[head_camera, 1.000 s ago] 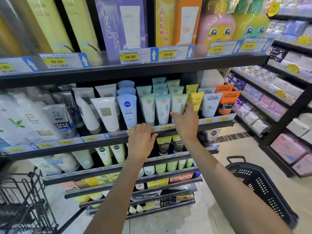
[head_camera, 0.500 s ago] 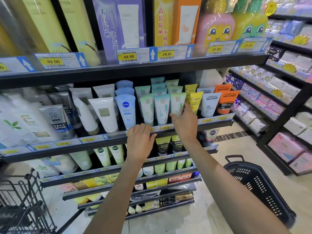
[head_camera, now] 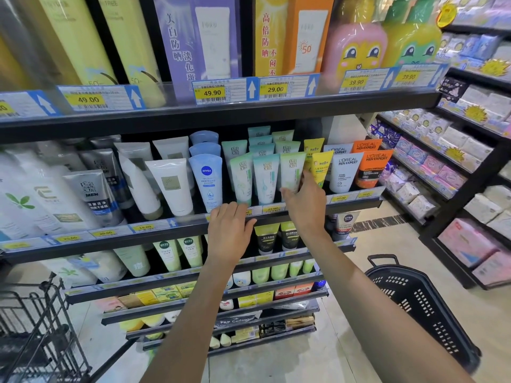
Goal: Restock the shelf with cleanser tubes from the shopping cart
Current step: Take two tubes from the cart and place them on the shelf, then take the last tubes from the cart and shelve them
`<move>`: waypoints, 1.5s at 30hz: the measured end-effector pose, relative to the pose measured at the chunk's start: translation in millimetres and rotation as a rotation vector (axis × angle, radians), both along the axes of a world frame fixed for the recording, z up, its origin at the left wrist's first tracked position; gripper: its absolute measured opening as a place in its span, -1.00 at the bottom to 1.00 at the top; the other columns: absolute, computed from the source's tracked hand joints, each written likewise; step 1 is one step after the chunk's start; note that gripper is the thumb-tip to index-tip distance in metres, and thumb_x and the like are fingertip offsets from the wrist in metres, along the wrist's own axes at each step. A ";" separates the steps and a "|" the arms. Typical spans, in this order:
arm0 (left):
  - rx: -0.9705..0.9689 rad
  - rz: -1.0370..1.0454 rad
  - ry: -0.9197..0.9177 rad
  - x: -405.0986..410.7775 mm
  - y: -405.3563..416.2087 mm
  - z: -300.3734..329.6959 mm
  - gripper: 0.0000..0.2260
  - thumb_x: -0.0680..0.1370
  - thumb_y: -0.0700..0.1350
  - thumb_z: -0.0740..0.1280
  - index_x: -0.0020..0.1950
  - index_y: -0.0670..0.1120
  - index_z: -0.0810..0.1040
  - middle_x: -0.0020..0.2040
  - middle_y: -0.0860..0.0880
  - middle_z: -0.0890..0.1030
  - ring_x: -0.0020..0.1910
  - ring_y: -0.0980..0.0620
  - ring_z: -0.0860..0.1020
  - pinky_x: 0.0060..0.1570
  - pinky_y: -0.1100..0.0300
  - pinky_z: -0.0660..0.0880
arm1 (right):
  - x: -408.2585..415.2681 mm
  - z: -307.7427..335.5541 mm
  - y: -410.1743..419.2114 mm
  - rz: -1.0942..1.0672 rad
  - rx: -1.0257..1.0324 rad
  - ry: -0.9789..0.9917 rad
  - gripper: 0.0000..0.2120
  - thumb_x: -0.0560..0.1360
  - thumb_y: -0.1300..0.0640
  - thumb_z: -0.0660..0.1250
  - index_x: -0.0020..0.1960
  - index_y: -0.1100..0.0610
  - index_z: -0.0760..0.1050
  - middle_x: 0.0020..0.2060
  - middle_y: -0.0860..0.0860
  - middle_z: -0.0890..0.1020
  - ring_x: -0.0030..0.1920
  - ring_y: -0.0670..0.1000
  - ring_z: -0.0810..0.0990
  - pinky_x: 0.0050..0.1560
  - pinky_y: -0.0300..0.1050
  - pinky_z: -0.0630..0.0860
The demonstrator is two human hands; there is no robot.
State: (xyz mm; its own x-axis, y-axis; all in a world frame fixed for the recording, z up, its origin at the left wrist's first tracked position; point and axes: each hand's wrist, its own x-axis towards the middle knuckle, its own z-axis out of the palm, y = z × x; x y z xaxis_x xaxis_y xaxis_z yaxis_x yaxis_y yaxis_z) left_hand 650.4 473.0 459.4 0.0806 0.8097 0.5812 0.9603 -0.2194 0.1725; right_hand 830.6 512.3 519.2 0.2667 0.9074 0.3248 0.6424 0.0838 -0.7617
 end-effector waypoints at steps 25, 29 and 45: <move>-0.237 0.385 -0.166 -22.7 -199.7 -24.7 -0.62 0.63 0.08 0.24 0.29 -0.15 0.59 0.20 -0.16 0.61 0.18 -0.25 0.56 0.12 -0.19 0.55 | 0.4 -50.6 -170.1 0.713 -0.134 -0.505 -0.53 0.71 -0.10 0.16 0.55 0.06 0.40 0.57 0.02 0.37 0.62 0.08 0.20 0.63 0.08 0.11; -0.351 0.553 -0.236 -28.2 -278.8 -43.2 -0.56 0.64 0.15 0.17 0.31 -0.10 0.59 0.22 -0.14 0.61 0.19 -0.24 0.56 0.16 -0.15 0.53 | -19.3 -66.4 -211.1 0.907 -0.255 -0.583 -0.50 0.73 -0.13 0.05 0.63 -0.03 0.22 0.65 -0.07 0.15 0.66 -0.01 -0.02 0.65 -0.02 -0.10; -0.401 1.160 -0.389 -66.2 -511.2 -52.1 -0.52 0.64 0.18 0.11 0.35 -0.09 0.56 0.24 -0.14 0.60 0.23 -0.25 0.54 0.21 -0.17 0.52 | -145.5 -108.7 -361.3 1.400 -0.133 -0.559 -0.48 0.60 -0.14 0.09 0.34 0.13 0.58 0.33 0.10 0.59 0.41 0.18 0.48 0.42 0.17 0.42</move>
